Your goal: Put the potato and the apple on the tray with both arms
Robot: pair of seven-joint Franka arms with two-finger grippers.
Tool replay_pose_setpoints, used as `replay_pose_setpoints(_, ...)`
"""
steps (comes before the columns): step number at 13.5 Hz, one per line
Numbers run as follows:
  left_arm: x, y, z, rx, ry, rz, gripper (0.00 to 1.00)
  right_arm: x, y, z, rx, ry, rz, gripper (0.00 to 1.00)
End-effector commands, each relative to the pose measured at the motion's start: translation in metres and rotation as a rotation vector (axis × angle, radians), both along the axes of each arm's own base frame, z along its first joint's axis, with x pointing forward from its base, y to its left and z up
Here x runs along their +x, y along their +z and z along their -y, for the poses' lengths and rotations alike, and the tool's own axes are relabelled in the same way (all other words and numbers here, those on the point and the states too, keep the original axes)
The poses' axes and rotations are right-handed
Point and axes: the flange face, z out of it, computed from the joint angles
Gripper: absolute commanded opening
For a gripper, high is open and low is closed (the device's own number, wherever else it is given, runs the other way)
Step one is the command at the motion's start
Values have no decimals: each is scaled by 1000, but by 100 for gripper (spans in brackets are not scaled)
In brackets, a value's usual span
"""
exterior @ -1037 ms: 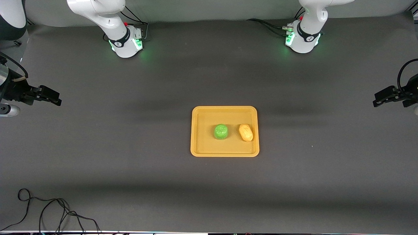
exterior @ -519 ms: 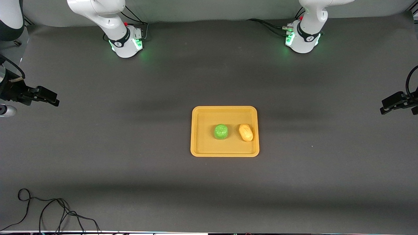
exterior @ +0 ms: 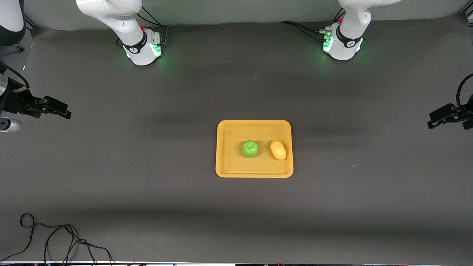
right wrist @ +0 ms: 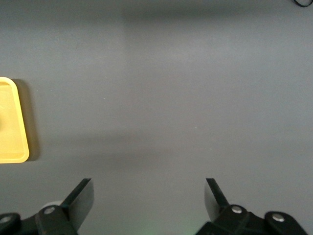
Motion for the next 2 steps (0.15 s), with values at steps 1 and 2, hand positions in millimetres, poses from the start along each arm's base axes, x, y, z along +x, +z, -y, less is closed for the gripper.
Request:
replay_pose_setpoints(1,10,4,5,2,-18,2,100,-1,2,3,27,8,-1,100)
replay_pose_setpoints(2,10,5,9,2,-24,2,100,-1,2,2,27,10,-1,100)
